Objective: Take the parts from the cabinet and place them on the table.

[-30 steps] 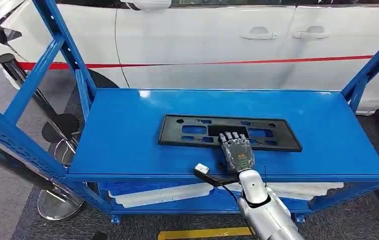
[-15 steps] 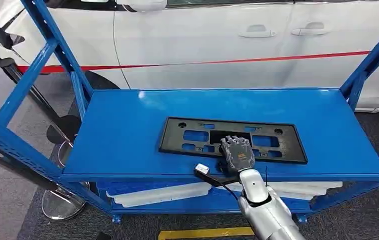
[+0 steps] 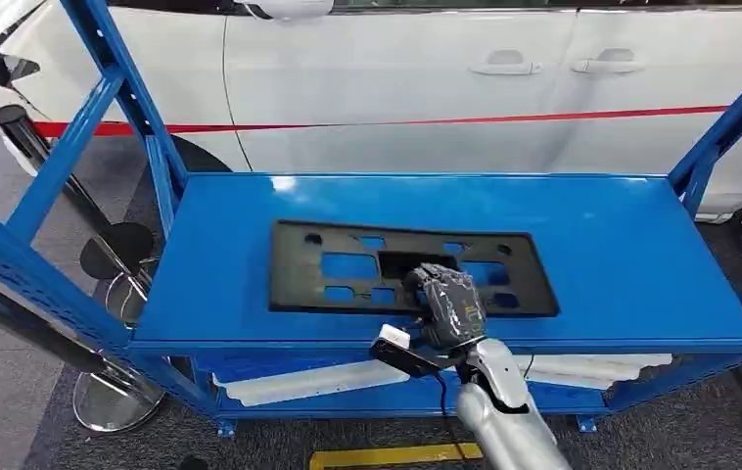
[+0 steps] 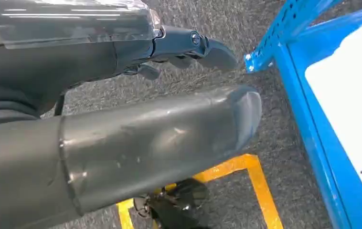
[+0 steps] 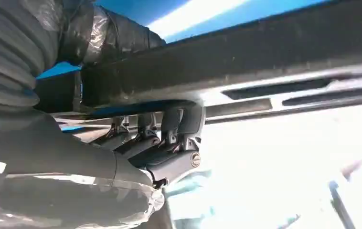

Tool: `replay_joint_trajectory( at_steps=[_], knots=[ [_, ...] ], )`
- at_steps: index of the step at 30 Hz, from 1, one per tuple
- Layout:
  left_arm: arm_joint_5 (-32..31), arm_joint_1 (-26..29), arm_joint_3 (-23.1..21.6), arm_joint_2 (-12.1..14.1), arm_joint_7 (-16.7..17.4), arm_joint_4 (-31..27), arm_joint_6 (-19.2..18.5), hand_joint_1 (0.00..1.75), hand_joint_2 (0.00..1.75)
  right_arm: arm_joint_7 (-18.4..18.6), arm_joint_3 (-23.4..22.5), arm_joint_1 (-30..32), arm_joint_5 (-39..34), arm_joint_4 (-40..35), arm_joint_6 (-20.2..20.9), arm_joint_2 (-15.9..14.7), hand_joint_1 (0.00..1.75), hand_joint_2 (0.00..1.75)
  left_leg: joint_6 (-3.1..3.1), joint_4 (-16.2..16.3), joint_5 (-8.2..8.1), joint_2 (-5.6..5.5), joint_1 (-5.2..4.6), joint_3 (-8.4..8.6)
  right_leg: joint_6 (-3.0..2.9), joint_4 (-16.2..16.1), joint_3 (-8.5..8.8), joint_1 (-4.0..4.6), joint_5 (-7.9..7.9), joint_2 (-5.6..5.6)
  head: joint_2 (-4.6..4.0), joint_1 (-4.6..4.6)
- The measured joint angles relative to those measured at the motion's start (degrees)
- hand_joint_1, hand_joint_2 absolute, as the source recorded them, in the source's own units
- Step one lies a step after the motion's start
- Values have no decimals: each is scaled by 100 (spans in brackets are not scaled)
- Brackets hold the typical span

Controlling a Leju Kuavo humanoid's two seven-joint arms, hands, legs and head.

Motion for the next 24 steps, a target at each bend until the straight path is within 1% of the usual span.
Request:
replay_joint_trajectory(
  at_steps=[1,2,3,4,5,6,7,8,9,10,11,12,13,14,15,16,17,18,19,21,22,23,24],
  knots=[
    [0,9,31,-13,-9,0,0,0,0,-66,73,80,-448,-390,89,69,175,175,-19,0,-13,3,0,27,-33,-557,292,2,265,1,0,0],
    [0,11,57,-40,-18,0,0,0,0,-145,130,151,-856,-707,159,97,175,175,-28,0,-20,-1,0,33,-68,-911,478,5,399,6,0,0],
    [-2,7,103,-62,-42,0,0,0,0,-245,231,294,-1488,-1210,270,123,175,175,-60,35,-37,-27,-47,18,-102,-1156,569,43,333,5,0,-2],
    [-2,13,138,-70,-61,0,0,0,0,-287,327,414,-1885,-1568,360,152,175,175,-92,27,-28,-61,-42,1,-99,-1150,550,41,349,-14,0,-2],
    [-2,26,177,-74,-68,0,0,0,0,-287,404,532,-2207,-1929,428,149,175,175,-128,24,-23,-62,-41,-11,-106,-1143,534,56,346,-15,0,-2],
    [-2,47,217,-86,-74,0,2,0,0,-280,466,643,-2425,-2282,484,149,175,175,-168,5,-12,-60,-26,-14,-139,-1135,518,70,351,-12,0,-2],
    [-2,59,247,-86,-77,0,4,0,0,-280,508,703,-2535,-2547,517,149,175,175,-209,-1,-14,-60,-26,-14,-182,-1170,515,36,380,-9,0,-2],
    [-2,66,275,-85,-77,0,9,0,0,-280,555,736,-2587,-2785,558,149,175,175,-238,79,-90,-52,-4,-43,-232,-1209,527,4,413,-29,0,-2],
    [-2,58,302,-83,-79,0,17,0,0,-280,609,773,-2618,-2971,567,149,175,175,-250,303,-275,-51,-5,-143,-269,-1215,523,4,417,-23,0,-2],
    [-2,55,319,-85,-81,0,20,0,0,-280,643,822,-2647,-3130,569,149,175,175,-268,688,-504,-52,-5,-315,-284,-1214,514,6,416,-25,0,-4],
    [-2,54,337,-86,-81,0,20,0,0,-280,661,872,-2666,-3246,584,145,175,175,-286,1164,-727,-50,-3,-530,-287,-1213,510,17,414,-27,0,-2],
    [-2,62,356,-92,-81,0,20,0,0,-284,682,909,-2697,-3354,595,138,175,175,-301,1579,-882,-50,-3,-722,-292,-1207,501,29,410,-26,0,-2],
    [-2,74,368,-92,-81,0,20,0,0,-313,707,946,-2730,-3416,597,132,175,175,-306,1790,-904,-49,-3,-822,-295,-1197,496,38,408,-25,0,-4],
    [-2,76,385,-92,-92,0,28,0,0,-352,724,983,-2791,-3486,597,130,175,175,-298,1725,-788,-49,-3,-797,-303,-1187,497,44,402,-22,0,-4],
    [-25,74,402,-92,-111,0,65,0,0,-359,729,1017,-2844,-3543,600,125,175,175,-280,1409,-572,-48,-4,-652,-299,-1171,501,47,392,-20,0,-4],
    [-42,71,405,-92,-112,0,98,0,0,-363,729,1047,-2951,-3615,635,121,175,175,-254,892,-301,-47,-6,-398,-288,-1156,512,49,375,-17,0,-4],
    [-59,71,411,-92,-105,0,131,0,0,-361,729,1066,-3055,-3676,674,112,175,175,-221,379,-72,-47,-9,-142,-273,-1135,518,51,357,-14,0,-4],
    [-63,66,420,-90,-96,0,140,0,0,-361,726,1092,-3101,-3707,685,110,175,175,-187,120,-111,-45,-19,-32,-256,-1129,515,49,345,-15,0,-4],
    [-70,59,442,-92,-85,0,142,0,0,-359,722,1123,-3138,-3739,687,101,175,175,-168,59,-106,-51,-58,-8,-223,-1094,491,89,337,-11,0,-2],
    [-63,74,455,-92,-77,0,146,0,0,-352,715,1176,-3151,-3787,698,81,175,175,-133,85,-100,-60,-75,-34,-160,-1127,483,67,362,-7,0,-4],
    [-50,78,466,-92,-70,0,144,0,0,-335,715,1196,-3173,-3800,700,75,175,175,-105,61,-85,-60,-78,-31,-127,-1146,494,65,374,-7,0,-2],
    [-37,72,481,-107,-63,0,129,0,0,-304,713,1208,-3191,-3803,700,75,175,175,-44,-19,-36,-53,-3,5,-90,-1126,487,86,341,-5,0,-2],
    [-35,63,503,-125,-57,0,120,0,0,-243,694,1232,-3204,-3805,676,71,175,175,-10,-40,-16,-40,-11,15,-71,-1023,463,71,249,0,0,0]
  ],
)
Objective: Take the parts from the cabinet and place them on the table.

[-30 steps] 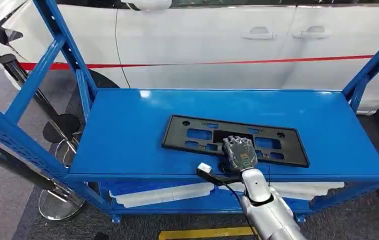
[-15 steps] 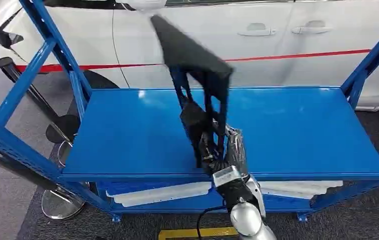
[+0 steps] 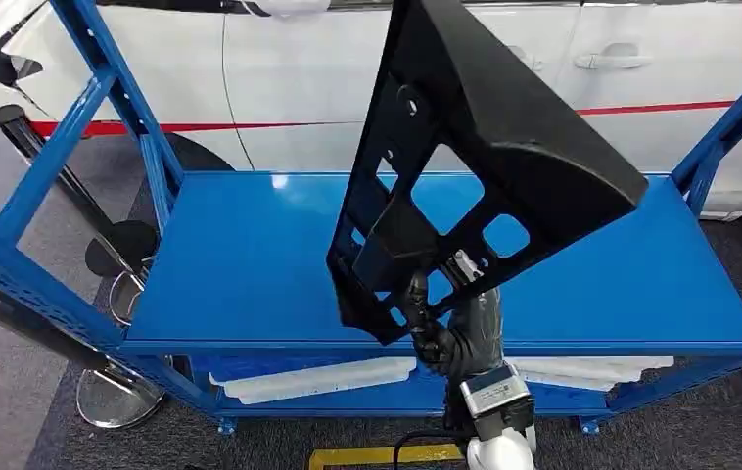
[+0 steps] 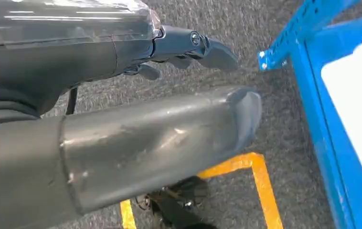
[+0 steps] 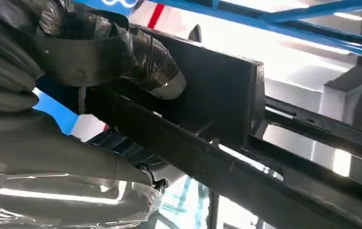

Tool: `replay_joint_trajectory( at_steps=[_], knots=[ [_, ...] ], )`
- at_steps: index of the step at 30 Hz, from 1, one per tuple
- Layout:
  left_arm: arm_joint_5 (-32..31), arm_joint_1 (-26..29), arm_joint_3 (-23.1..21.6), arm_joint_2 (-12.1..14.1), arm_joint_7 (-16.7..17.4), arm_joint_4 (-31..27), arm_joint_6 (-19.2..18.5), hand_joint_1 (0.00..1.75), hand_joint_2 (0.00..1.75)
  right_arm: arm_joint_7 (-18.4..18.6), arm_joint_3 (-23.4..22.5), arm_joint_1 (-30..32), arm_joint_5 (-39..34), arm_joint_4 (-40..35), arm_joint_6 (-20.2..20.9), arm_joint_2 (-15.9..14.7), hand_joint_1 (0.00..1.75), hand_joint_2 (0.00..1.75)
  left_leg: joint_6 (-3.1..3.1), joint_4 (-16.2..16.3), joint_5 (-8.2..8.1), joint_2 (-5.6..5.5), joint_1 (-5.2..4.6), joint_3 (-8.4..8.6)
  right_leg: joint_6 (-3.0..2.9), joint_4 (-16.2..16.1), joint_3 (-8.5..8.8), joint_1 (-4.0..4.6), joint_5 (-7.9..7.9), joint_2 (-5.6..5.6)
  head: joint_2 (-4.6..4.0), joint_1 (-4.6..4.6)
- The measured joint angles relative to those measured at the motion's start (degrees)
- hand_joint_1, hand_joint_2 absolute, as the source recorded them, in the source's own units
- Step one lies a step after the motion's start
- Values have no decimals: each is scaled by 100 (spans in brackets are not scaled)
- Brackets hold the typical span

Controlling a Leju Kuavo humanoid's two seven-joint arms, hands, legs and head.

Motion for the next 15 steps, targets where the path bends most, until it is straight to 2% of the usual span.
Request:
replay_joint_trajectory(
  at_steps=[1,3,4,5,6,7,8,9,10,13,14,15],
  knots=[
    [0,-7,15,2,7,0,0,0,0,18,-24,24,-4,0,-29,-4,175,175,36,-1,4,1,1,-8,12,280,-130,-11,-196,3,0,-2],
    [44,-13,81,-4,24,0,2,0,0,0,-92,189,-50,39,-46,-4,175,175,44,-1,3,-2,-4,-17,47,1201,-570,-33,-634,2,0,-2],
    [57,-7,113,-4,28,0,7,0,0,-61,-116,302,-54,85,-53,-11,175,175,46,13,16,-1,-4,-22,60,1568,-754,-34,-747,2,0,-2],
    [57,-4,144,-9,28,0,18,0,0,-111,-127,409,-116,116,-35,-17,175,175,46,19,15,-2,-4,-23,67,1659,-807,-38,-713,2,0,0],
    [55,-3,166,-18,26,0,15,0,0,-192,-144,529,-250,151,11,-17,175,175,42,28,12,-8,-4,-23,63,1461,-718,-46,-540,1,0,-2],
    [53,-3,186,-39,15,0,-9,0,0,-278,-157,636,-361,173,59,-17,175,175,35,39,6,-19,-4,-21,49,1063,-521,-52,-300,1,0,0],
    [53,-8,205,-57,2,0,-33,0,0,-356,-168,728,-441,197,96,-17,175,175,19,55,-5,-28,-4,-19,27,503,-247,-54,-27,1,0,0],
    [50,-10,223,-70,-2,0,-42,0,0,-393,-171,798,-470,210,105,-17,175,175,1,73,-17,-34,-4,-25,-3,18,-11,-53,141,4,0,0],
    [48,-14,234,-81,-4,0,-37,0,0,-409,-179,844,-540,232,153,-17,175,175,-37,109,-36,-34,-49,-56,-20,-67,12,-5,107,7,0,-2],
    [18,-14,278,-90,2,0,-15,0,0,-476,-245,1038,-776,236,319,-11,175,175,-122,78,6,-32,-36,-63,-82,-59,-31,2,140,22,0,-2],
    [7,-5,297,-94,6,0,-15,0,0,-520,-260,1087,-848,234,354,-2,175,175,-165,84,15,-38,-40,-72,-146,-114,-43,-25,184,15,0,-2],
    [7,-9,317,-94,15,0,-11,0,0,-555,-271,1129,-890,234,382,11,175,175,-189,158,-110,-24,-24,-109,-198,-139,-51,-47,222,-4,0,-4]
  ],
)
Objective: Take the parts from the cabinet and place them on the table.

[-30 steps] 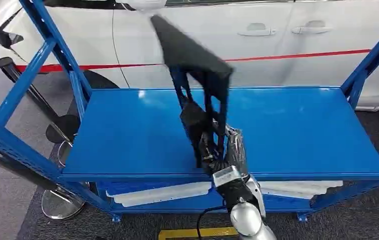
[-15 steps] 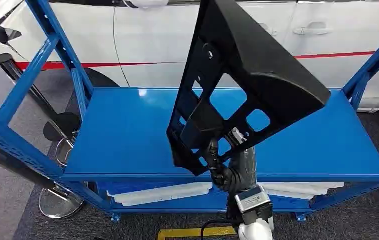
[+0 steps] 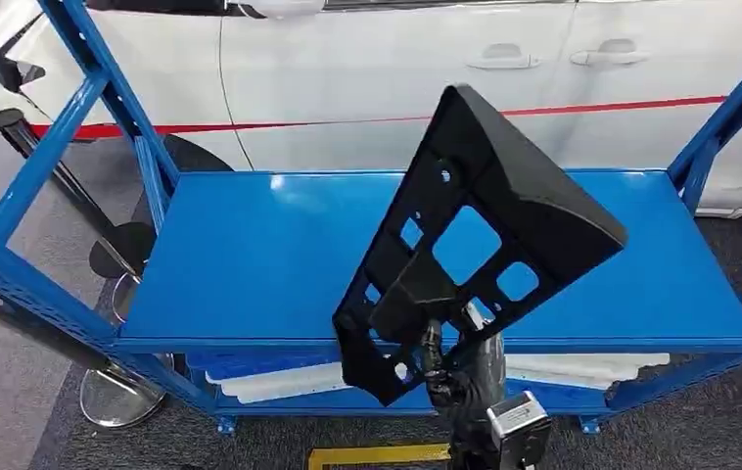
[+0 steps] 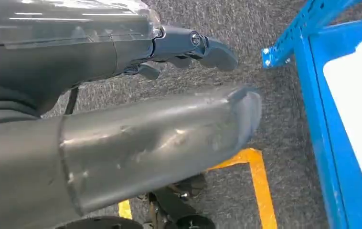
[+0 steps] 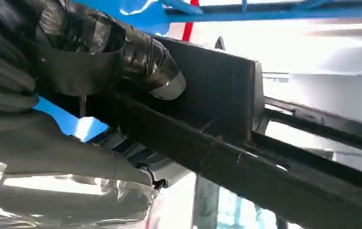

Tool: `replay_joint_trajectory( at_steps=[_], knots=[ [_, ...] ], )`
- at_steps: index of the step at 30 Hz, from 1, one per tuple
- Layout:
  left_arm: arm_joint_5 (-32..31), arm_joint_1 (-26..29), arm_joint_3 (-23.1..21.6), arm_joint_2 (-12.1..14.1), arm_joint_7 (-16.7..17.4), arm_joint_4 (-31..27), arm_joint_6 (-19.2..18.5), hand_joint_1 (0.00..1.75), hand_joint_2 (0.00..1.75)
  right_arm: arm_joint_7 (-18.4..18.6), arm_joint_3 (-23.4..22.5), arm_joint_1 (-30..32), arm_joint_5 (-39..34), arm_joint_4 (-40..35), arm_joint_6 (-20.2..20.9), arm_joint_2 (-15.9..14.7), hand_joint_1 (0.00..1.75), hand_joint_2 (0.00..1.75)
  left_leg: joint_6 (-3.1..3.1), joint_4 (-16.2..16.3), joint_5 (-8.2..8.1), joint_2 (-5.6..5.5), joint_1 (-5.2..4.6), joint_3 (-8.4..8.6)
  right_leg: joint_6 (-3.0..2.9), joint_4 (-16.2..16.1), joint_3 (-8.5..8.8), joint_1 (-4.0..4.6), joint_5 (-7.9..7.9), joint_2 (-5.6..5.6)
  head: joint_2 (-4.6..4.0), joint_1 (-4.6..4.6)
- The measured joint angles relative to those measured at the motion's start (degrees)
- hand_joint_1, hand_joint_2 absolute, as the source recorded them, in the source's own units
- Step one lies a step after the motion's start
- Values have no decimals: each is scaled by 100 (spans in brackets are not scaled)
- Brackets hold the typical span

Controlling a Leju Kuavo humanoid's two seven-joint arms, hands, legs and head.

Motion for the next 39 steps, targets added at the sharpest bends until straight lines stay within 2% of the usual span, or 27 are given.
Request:
replay_joint_trajectory(
  at_steps=[3,4,5,7,9,10,14,15,16,17,18,19,20,21,22,24,25,26,29,30,31,32,34,35,36,37,39],
  knots=[
    [11,-3,59,-11,33,0,2,0,0,-151,-57,175,-63,-26,94,57,175,175,-54,1078,-796,11,8,-366,-72,2,-101,17,72,-18,0,2],
    [11,-1,70,-15,50,0,2,0,0,-208,-68,242,-61,-39,133,57,175,175,-65,1482,-983,11,8,-492,-76,17,-150,30,97,-24,0,2],
    [9,4,85,-17,74,0,4,0,0,-306,-74,313,-30,-63,184,57,175,175,-67,1652,-1030,11,8,-507,-77,35,-202,41,122,-26,0,0],
    [-18,4,114,-17,125,0,11,0,0,-492,-76,456,-30,-136,361,55,175,175,-33,1158,-775,11,5,-128,-66,74,-293,58,172,-25,0,0],
    [-74,-11,125,-17,205,-4,24,0,0,-644,-89,540,-37,-212,552,55,175,175,60,66,-422,11,-19,574,-46,97,-354,73,235,-16,0,0],
    [-83,-32,133,-11,245,-15,31,0,0,-703,-98,580,-37,-247,632,55,175,175,87,-204,-505,10,-42,673,-13,103,-364,91,269,-19,0,2],
    [-140,-9,157,-17,310,-15,46,0,0,-820,-136,711,29,-313,828,41,175,175,165,-203,-305,10,-102,618,146,48,-348,52,424,-20,0,2],
    [-149,-11,159,-39,321,-15,50,0,0,-822,-153,742,44,-328,837,33,175,175,198,-274,-191,58,-24,589,176,105,-378,42,358,-6,0,2],
    [-157,-18,162,-42,339,-17,57,0,0,-830,-168,770,44,-339,854,28,175,175,239,-287,-128,75,-31,529,213,244,-443,40,83,9,0,6],
    [-173,-21,162,-39,356,-17,61,0,0,-835,-184,791,40,-339,914,26,175,175,284,-285,-71,84,-29,447,235,580,-548,25,-296,11,0,2],
    [-190,-21,164,-42,365,-20,63,0,0,-837,-206,817,35,-339,966,26,175,175,282,-278,-21,91,-30,371,265,993,-656,8,-623,7,0,4],
    [-197,-21,170,-42,369,-24,70,0,0,-839,-236,849,22,-339,1020,26,175,175,280,-270,32,97,-30,292,292,1407,-745,-8,-869,7,0,4],
    [-201,-20,181,-42,380,-28,70,0,0,-841,-251,880,-18,-339,1089,26,175,175,271,-252,90,104,-29,219,319,1709,-772,-22,-938,7,0,4],
    [-236,-20,192,-44,387,-28,70,0,0,-841,-278,909,-177,-337,1266,26,175,175,248,-238,120,101,-22,124,338,1768,-683,-39,-806,5,0,4],
    [-269,-19,197,-50,404,-28,70,0,0,-841,-306,926,-338,-337,1420,26,175,175,213,-212,152,101,-14,50,350,1596,-496,-55,-609,5,0,4],
    [-313,-9,201,-61,428,-28,70,0,0,-846,-389,947,-553,-337,1620,26,175,175,157,-169,206,99,7,-48,354,661,212,-82,-301,3,0,4],
    [-317,-11,203,-63,443,-31,70,0,0,-854,-422,948,-581,-337,1657,28,175,175,119,-146,229,98,8,-74,334,114,548,-81,-446,12,0,4],
    [-317,-14,205,-63,461,-33,70,0,0,-863,-446,958,-583,-337,1690,28,175,175,77,-132,257,91,-2,-95,272,-125,682,-15,-523,23,0,2],
    [-337,-6,243,-63,553,-37,76,0,0,-891,-564,1039,-670,-334,1942,68,175,175,-35,-132,373,87,8,-104,143,-91,609,8,-458,14,0,0],
    [-359,3,258,-61,588,-37,76,0,0,-894,-599,1063,-721,-332,2059,87,175,175,-69,-107,340,81,30,-140,49,-125,568,-25,-395,-8,0,0],
    [-369,9,271,-61,605,-41,79,0,0,-894,-640,1082,-793,-330,2204,113,175,175,-86,17,154,80,35,-206,-9,-124,532,-16,-356,-25,0,-2],
    [-372,13,293,-61,612,-44,79,0,0,-896,-678,1114,-894,-328,2333,142,175,175,-94,357,-187,79,39,-335,-63,-122,470,-10,-310,-27,0,-2],
    [-391,14,308,-63,638,-44,74,0,0,-983,-737,1230,-1255,-293,2672,157,175,175,-119,1280,-743,78,34,-621,-85,-112,350,28,-223,-48,0,-2],
    [-409,21,315,-63,638,-44,70,0,0,-1043,-754,1308,-1353,-271,2761,155,175,175,-116,1592,-842,79,34,-681,-93,-101,290,54,-187,-63,0,-2],
    [-413,29,330,-61,649,-44,70,0,0,-1104,-778,1377,-1408,-247,2802,157,175,175,-99,1671,-797,79,32,-637,-102,-86,231,81,-156,-66,0,-2],
    [-422,35,339,-61,656,-44,70,0,0,-1145,-802,1424,-1431,-225,2828,159,175,175,-64,1501,-633,78,21,-461,-107,-60,168,107,-125,-65,0,-2],
    [-433,35,347,-59,662,-48,66,0,0,-1180,-833,1478,-1460,-210,2865,173,175,175,79,510,-250,69,-44,219,-111,-8,67,155,-74,-54,0,-2]
  ],
)
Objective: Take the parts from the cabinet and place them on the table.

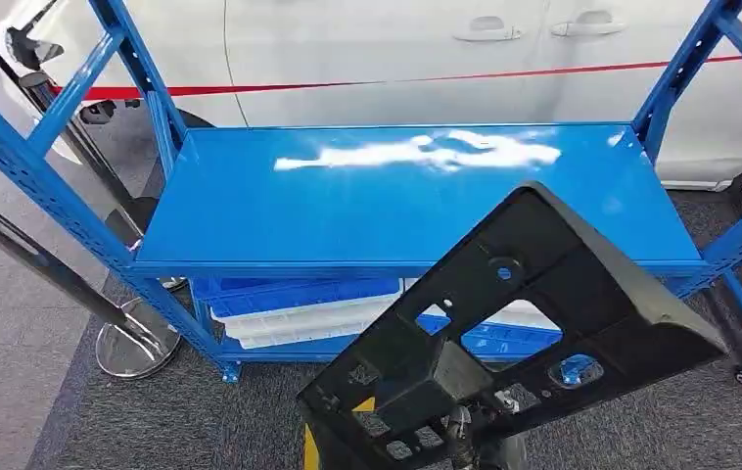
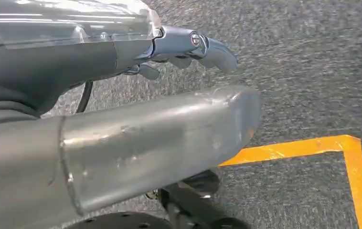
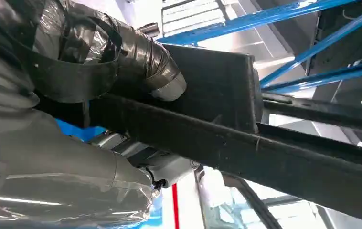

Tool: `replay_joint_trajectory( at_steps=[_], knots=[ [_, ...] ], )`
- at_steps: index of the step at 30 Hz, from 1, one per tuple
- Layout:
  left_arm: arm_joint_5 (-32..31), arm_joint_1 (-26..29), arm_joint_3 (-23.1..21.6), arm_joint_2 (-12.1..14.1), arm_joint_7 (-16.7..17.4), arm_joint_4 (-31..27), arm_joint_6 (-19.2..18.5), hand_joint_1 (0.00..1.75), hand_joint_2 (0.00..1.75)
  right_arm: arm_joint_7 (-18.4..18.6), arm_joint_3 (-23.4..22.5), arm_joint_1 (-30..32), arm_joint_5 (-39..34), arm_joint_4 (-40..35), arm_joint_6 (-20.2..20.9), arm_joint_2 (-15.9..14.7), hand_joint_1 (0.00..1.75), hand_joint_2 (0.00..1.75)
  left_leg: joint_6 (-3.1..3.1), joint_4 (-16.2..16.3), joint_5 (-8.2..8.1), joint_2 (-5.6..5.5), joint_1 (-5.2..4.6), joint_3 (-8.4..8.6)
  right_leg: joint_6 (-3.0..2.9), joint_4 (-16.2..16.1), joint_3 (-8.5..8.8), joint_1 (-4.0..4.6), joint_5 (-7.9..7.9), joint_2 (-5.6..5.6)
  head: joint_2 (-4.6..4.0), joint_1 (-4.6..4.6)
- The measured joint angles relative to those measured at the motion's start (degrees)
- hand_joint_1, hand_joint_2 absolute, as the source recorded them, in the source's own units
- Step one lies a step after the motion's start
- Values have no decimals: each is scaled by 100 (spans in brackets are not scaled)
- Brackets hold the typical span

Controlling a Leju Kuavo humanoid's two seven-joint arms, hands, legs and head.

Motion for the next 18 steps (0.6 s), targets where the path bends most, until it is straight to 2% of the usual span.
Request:
replay_joint_trajectory(
  at_steps=[1,2,3,5,6,7,8,9,10,11,12,13,14,15,16,17,18],
  knots=[
    [-4,-11,2,11,0,-4,-4,0,0,-2,-9,12,-11,0,11,7,175,175,114,-500,-18,-5,-49,310,-4,23,-25,-19,23,1,0,-2],
    [-4,-18,7,44,4,-31,-4,0,0,-2,-22,20,-17,2,13,15,175,175,149,-743,-94,13,-53,454,34,37,-62,29,50,-5,0,4],
    [-20,-28,11,33,-11,-35,-7,0,0,4,-35,27,-17,2,17,17,175,175,105,-707,-27,12,-80,404,79,28,-64,-16,87,-21,0,2],
    [-17,-21,48,37,-22,-42,-11,0,0,20,-70,42,-17,4,33,57,175,175,142,-756,24,8,-112,349,147,5,-77,-44,169,-23,0,2],
    [-20,-10,50,23,-26,-42,-13,0,0,22,-83,48,-17,4,37,59,175,175,168,-855,123,10,-59,326,188,-10,-90,8,212,-18,0,2],
    [-22,-26,55,13,-28,-44,-13,0,0,22,-101,65,-17,7,44,59,175,175,168,-906,217,54,-25,313,218,64,-139,-18,62,18,0,2],
    [-20,-29,59,13,-42,-46,-15,0,0,22,-120,71,-17,7,48,59,175,175,218,-930,278,45,-16,238,258,258,-212,-31,-237,36,0,4],
    [-20,-33,68,13,-50,-48,-24,0,0,29,-140,75,-17,7,55,59,175,175,240,-922,338,69,-17,172,289,618,-316,-79,-587,39,0,2],
    [-22,-33,79,13,-70,-48,-33,0,0,39,-160,82,-17,22,74,59,175,175,236,-913,382,88,-18,90,334,1046,-415,-116,-896,42,0,2],
    [-31,-33,85,13,-77,-48,-39,0,0,48,-166,87,-22,26,112,59,175,175,225,-890,425,124,-17,12,381,1395,-482,-145,-1029,45,0,4],
    [-46,-33,94,13,-83,-48,-46,0,0,59,-186,92,-35,37,166,59,175,175,210,-858,460,161,-8,-65,422,1573,-479,-180,-957,44,0,2],
    [-57,-32,107,13,-87,-48,-55,0,0,66,-223,103,-50,55,223,61,175,175,185,-820,489,211,5,-144,465,1543,-385,-220,-753,41,0,4],
    [-59,-31,122,11,-92,-48,-55,0,0,70,-256,115,-61,63,251,66,175,175,161,-763,508,264,23,-228,510,1330,-203,-258,-519,29,0,4],
    [-63,-33,136,9,-94,-48,-57,0,0,72,-284,123,-74,66,271,79,175,175,133,-680,524,317,49,-323,561,888,111,-295,-313,-36,0,4],
    [-63,-36,140,9,-98,-48,-57,0,0,72,-288,121,-81,66,282,90,175,175,96,-590,527,356,60,-389,603,403,443,-329,-300,-188,0,4],
    [-63,-28,144,29,-105,-63,-57,0,0,74,-293,113,-81,66,293,96,175,175,42,-526,527,383,35,-448,630,47,640,-257,-538,-371,0,9],
    [-63,-26,149,22,-111,-61,-59,0,0,70,-299,133,-81,63,308,114,175,175,2,-502,546,431,35,-436,452,54,599,-223,-523,-329,0,-11]
  ],
)
